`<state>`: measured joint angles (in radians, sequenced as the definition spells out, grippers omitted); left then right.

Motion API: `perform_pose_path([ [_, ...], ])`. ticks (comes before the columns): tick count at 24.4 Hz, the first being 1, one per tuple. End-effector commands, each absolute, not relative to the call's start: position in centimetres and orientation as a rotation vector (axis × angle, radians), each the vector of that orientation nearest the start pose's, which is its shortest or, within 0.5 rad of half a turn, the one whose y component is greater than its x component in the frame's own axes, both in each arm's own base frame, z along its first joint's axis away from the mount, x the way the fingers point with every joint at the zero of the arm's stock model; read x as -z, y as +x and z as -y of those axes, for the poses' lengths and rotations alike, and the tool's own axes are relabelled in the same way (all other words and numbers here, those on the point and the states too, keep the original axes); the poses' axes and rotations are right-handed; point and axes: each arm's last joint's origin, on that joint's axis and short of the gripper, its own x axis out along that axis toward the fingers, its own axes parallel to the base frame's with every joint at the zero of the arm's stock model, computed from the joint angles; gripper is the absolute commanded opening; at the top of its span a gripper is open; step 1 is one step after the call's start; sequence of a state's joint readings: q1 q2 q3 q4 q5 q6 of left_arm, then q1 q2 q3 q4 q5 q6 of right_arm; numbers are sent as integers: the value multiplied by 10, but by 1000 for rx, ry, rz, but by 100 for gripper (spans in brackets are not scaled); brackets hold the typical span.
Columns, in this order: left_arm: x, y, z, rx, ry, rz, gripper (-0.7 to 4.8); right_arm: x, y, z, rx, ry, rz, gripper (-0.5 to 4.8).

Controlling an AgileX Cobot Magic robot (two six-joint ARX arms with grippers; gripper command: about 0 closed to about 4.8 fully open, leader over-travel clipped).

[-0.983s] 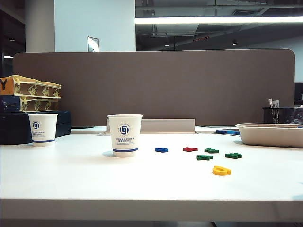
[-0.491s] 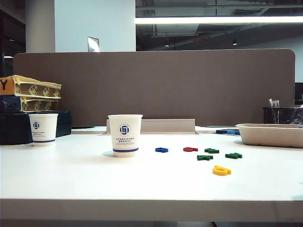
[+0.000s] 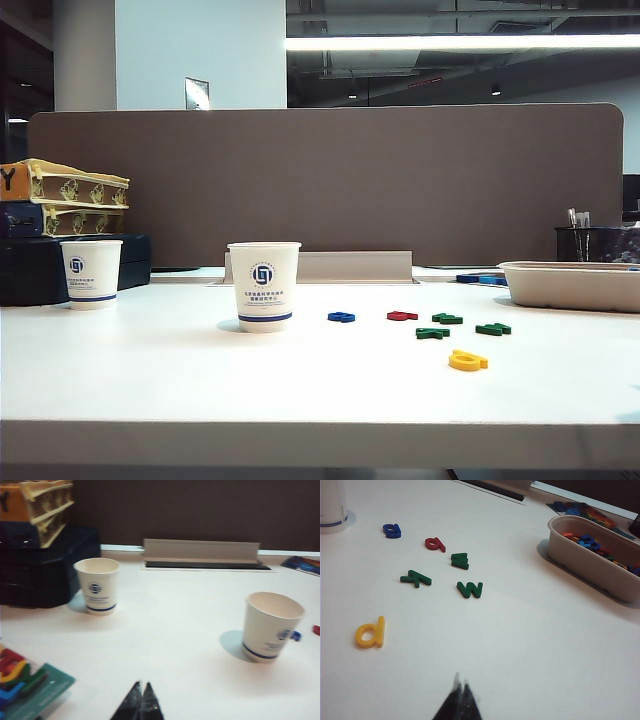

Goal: Pick up the letter "c" and put it in the paper cup.

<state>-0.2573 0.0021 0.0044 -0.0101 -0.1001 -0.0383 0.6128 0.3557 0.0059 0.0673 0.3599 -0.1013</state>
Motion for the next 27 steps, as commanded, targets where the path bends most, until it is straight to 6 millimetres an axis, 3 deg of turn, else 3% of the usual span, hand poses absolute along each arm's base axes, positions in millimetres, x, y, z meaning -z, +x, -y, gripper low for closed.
perform_pose_path([
  [1, -168, 96, 19, 174, -37, 23, -6, -141, 100, -57, -259, -223, -226, -1],
  [27, -175, 96, 10, 124, -37, 92, -6, -141, 100, -57, -259, -223, -226, -1],
])
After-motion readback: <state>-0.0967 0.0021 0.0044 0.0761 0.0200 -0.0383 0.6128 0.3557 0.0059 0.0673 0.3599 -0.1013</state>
